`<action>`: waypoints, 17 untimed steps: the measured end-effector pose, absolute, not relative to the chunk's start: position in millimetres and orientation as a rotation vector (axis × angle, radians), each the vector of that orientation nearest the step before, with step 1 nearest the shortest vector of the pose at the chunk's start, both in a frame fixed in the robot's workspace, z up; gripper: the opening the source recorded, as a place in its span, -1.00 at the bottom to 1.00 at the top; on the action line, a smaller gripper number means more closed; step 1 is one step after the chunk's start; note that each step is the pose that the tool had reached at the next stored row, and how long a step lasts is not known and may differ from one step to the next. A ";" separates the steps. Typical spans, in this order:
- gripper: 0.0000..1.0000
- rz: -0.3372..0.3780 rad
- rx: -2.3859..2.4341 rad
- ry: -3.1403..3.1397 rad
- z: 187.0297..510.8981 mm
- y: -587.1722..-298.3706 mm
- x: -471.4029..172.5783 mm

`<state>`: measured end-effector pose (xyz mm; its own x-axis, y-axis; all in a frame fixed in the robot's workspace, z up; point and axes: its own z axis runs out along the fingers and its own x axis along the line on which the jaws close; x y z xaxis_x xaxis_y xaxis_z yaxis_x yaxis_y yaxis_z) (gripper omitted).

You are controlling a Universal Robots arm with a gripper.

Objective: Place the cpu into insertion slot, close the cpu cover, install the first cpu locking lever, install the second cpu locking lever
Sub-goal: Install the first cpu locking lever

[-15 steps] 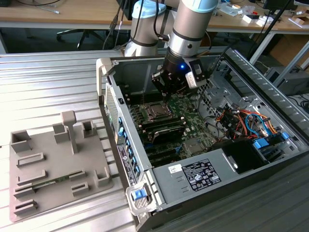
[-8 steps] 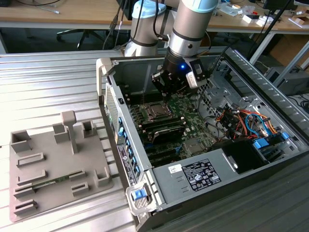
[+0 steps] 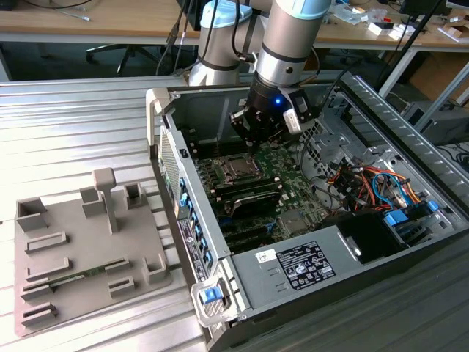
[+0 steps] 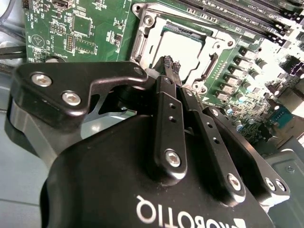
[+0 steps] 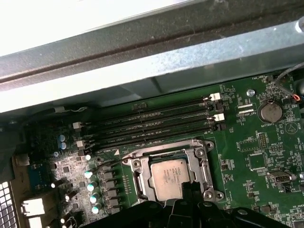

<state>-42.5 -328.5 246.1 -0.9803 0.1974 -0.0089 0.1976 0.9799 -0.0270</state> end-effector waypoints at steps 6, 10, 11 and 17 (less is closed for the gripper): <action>-0.79 -0.043 0.276 3.123 246.1 -328.5 -42.4; -0.79 -0.043 0.261 3.124 246.1 -328.5 -42.5; -0.79 -0.043 0.256 3.124 246.1 -328.5 -42.5; -0.79 -0.043 0.230 3.126 246.1 -328.5 -42.5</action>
